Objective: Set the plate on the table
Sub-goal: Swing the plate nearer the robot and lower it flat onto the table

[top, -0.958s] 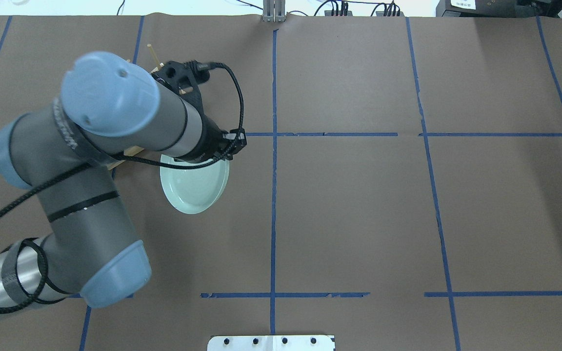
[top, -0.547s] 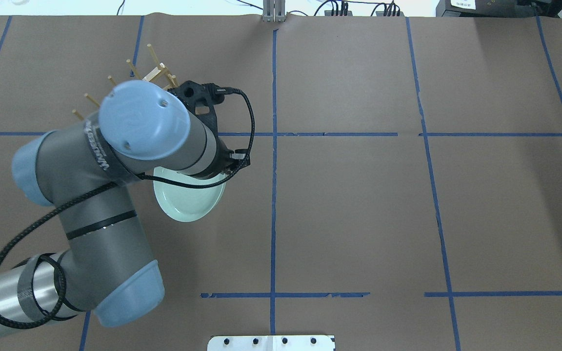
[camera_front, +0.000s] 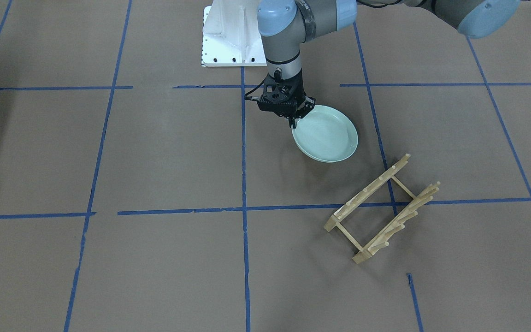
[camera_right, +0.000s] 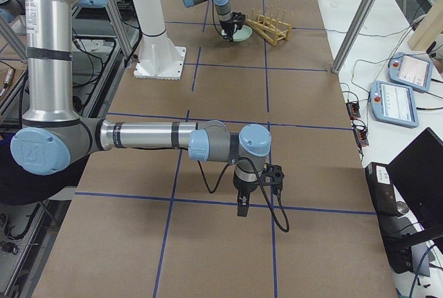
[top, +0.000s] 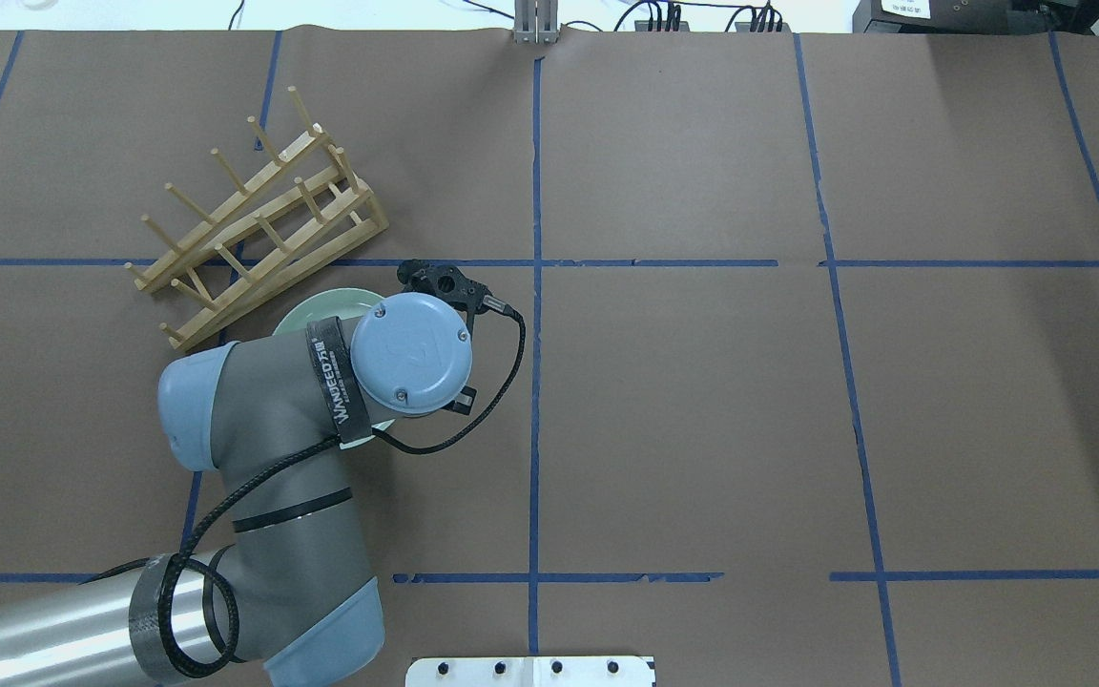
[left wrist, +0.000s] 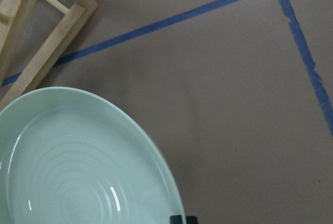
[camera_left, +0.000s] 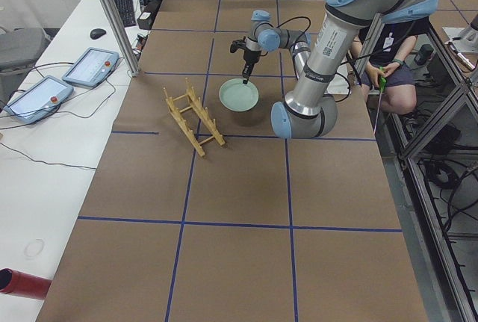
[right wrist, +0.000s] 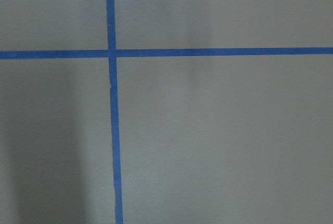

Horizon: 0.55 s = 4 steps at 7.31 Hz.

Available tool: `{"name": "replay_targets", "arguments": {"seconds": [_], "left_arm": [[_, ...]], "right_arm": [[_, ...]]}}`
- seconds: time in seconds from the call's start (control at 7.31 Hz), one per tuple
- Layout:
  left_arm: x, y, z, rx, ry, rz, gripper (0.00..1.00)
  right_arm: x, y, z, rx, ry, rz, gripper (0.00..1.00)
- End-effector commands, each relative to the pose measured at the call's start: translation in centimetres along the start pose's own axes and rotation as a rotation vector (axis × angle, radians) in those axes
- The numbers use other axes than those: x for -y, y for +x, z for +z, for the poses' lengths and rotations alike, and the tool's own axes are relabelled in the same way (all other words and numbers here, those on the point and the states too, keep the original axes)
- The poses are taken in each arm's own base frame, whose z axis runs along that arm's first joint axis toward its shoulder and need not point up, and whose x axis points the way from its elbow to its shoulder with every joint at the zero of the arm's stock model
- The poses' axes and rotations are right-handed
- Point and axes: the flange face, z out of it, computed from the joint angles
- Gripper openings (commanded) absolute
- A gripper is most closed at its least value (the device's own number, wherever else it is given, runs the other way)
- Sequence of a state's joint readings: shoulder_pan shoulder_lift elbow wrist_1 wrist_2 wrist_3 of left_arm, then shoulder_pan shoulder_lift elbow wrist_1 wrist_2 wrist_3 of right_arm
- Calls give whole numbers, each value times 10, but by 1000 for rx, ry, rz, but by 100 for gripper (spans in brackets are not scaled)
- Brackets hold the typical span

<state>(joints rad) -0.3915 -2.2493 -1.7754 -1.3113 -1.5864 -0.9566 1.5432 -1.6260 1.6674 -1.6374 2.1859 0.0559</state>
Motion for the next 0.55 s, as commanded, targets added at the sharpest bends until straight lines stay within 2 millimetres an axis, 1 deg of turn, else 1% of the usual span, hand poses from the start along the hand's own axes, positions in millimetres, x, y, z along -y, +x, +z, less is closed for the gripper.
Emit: {"name": "replay_targets", "arguments": {"seconds": [0.0, 0.27, 0.41], "left_arm": [[-1, 3, 5, -11, 6, -9, 99], [-1, 6, -15, -48, 28, -3, 100], [5, -2, -45, -92, 69, -10, 100]], "right_arm": [[0, 0, 0, 0, 0, 1, 100], [0, 0, 0, 0, 0, 1, 100], [0, 0, 0, 0, 0, -1, 100]]}}
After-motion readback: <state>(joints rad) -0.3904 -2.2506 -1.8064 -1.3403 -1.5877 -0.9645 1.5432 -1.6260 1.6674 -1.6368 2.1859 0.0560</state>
